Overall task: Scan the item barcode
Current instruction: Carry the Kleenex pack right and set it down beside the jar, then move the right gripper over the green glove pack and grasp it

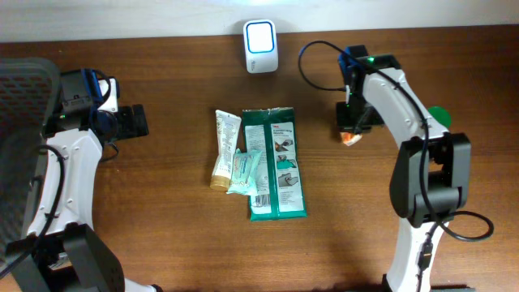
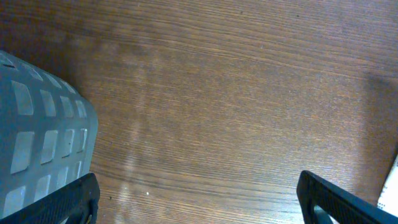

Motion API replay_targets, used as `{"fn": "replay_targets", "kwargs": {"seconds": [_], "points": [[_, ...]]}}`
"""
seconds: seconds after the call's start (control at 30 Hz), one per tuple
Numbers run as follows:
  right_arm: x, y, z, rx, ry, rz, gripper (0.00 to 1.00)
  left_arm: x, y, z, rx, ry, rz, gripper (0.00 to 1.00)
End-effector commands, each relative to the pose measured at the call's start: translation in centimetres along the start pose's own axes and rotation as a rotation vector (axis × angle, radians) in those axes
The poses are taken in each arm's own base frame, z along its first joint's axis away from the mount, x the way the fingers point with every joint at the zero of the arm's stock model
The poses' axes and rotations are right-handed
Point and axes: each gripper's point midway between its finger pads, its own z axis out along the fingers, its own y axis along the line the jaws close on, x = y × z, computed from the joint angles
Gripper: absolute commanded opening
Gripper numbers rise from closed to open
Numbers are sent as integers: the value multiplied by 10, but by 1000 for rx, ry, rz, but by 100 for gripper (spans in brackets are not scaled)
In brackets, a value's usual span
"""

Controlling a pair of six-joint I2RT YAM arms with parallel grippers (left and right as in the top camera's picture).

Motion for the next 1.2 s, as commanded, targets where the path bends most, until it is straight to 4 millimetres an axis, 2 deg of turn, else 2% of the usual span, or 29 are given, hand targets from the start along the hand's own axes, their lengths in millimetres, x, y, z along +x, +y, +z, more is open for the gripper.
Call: {"fn": "replay_targets", "kwargs": {"seconds": [0.0,0.1,0.13,0.17,0.2,0.27,0.4,0.5,0.6,0.67,0.77,1.17], "points": [[-2,-13,4,-32,13,76,21,-5,2,-4,-3,-14,4,99],[-3,-12,2,-81,17,78,40,-5,2,-4,-3,-14,4,99],[-4,-4,0,-132,16,27,48,-5,2,-4,-3,-14,4,99],[-5,6,-8,-196,11,-15,61,-5,2,-4,-3,-14,4,99],[-8,9,-16,-217,4,-17,65,-5,2,-4,-3,-14,4,99],[-13,11,-30,-239,-17,-18,66,-5,2,-4,-3,-14,4,99],[-25,27,-88,-286,-112,-80,66,-5,2,-4,-3,-14,4,99],[-21,56,-115,-318,-150,-148,67,-5,2,-4,-3,-14,4,99],[-11,88,-116,-336,-138,-216,74,-5,2,-4,-3,-14,4,99],[-7,106,-116,-340,-142,-256,75,-5,2,-4,-3,-14,4,99],[-7,121,-119,-351,-165,-287,76,-5,2,-4,-3,-14,4,99],[-6,124,-119,-351,-166,-294,75,-7,2,-4,-3,-24,4,99]]}}
